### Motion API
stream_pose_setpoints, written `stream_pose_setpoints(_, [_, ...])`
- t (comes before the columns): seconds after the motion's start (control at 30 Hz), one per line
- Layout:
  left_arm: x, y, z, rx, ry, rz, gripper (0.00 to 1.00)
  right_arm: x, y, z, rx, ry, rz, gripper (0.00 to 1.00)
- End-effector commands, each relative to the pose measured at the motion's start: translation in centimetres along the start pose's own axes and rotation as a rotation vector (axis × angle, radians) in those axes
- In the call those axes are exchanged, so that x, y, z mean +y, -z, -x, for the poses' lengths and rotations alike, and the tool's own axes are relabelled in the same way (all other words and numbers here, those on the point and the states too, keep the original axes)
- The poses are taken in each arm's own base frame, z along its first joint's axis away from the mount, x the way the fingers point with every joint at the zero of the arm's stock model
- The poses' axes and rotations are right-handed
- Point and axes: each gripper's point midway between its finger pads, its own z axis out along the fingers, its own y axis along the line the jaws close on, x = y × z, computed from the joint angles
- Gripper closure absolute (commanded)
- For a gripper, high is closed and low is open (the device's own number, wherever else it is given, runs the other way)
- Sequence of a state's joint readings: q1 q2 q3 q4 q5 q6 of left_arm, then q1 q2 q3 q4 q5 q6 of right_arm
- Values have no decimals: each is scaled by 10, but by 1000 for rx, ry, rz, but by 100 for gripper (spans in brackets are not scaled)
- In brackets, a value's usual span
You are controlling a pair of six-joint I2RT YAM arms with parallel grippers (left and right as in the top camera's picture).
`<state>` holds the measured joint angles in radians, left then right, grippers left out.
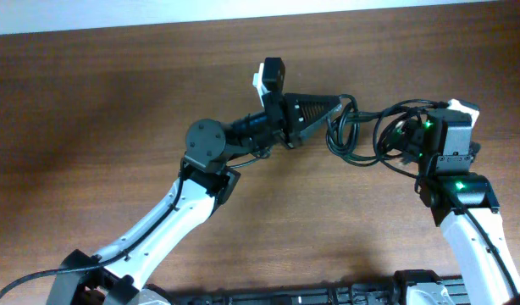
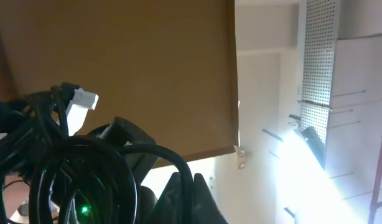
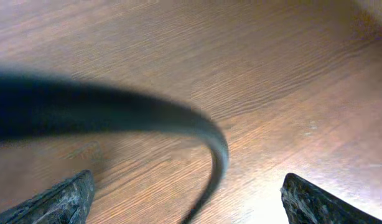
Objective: Untangle cables
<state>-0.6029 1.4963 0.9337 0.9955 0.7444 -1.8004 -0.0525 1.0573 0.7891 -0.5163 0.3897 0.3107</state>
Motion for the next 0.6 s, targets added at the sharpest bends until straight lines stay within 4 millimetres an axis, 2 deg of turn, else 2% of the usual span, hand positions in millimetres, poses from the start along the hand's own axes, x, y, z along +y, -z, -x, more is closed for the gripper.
stream_pose_setpoints(0.0, [-21, 2, -3, 20, 2, -39, 100, -26, 2, 8, -44, -17, -146, 5])
stream_pose_setpoints(0.17, [-21, 7, 4, 6, -8, -34, 100, -33, 3, 10, -57, -16, -187, 5])
stream_pose_setpoints(0.2, [-22, 9, 9, -5, -11, -32, 100, -33, 3, 9, -52, -13, -185, 0])
stream_pose_setpoints(0.33, [-18, 13, 16, -25, 1, -14, 100, -35, 3, 2, -23, 3, -195, 1])
stream_pose_setpoints(0.57, [-22, 35, 50, -115, -28, -7, 100, -38, 4, -4, 0, 18, -206, 1])
